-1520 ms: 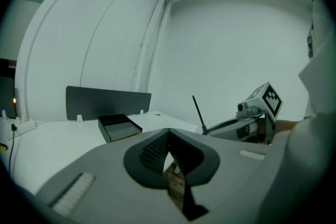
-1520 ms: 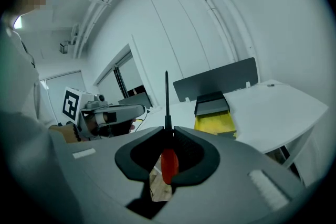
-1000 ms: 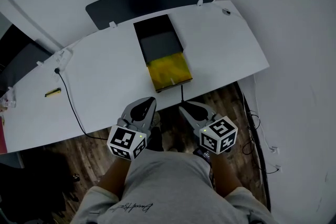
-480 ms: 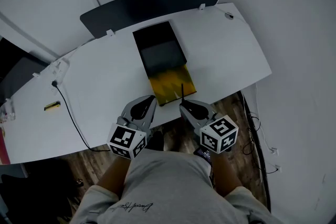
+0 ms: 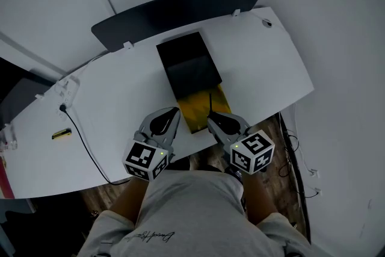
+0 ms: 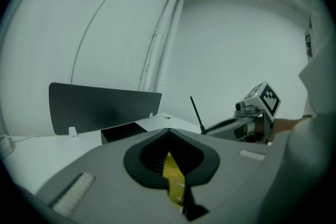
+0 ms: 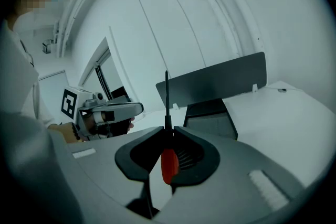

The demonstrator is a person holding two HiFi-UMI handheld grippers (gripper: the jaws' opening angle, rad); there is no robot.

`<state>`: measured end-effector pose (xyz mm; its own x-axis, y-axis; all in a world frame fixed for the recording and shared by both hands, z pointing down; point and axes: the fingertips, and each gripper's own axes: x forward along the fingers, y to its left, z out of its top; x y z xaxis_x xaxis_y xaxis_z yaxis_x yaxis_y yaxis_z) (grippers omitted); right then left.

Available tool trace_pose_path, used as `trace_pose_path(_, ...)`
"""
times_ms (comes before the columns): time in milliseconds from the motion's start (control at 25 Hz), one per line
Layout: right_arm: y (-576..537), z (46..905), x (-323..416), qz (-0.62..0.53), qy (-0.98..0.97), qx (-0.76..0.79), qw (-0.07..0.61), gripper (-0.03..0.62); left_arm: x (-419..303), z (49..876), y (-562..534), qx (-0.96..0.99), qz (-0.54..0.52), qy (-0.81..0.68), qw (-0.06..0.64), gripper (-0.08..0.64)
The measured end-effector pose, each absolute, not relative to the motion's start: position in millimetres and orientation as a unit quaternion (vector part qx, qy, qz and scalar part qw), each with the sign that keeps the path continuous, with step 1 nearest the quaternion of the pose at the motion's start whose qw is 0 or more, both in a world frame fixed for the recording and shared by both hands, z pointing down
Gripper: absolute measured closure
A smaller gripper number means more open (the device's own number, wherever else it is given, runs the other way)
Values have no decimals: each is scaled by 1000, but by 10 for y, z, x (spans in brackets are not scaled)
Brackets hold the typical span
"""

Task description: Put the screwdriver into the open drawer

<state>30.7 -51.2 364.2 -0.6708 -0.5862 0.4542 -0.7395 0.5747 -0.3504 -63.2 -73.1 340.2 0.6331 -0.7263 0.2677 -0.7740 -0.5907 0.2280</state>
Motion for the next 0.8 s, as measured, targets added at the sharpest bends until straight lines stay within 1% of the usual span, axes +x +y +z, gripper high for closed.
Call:
trace_pose_path(320,-642,3608,221,260,-875,376,161,518,-662,3388,-839,890,67,-419,167,560)
trace_pose_path(800,-821,3662,326,261,-881,347,187,518,-601,3464,-970,877,79,-442,173,560)
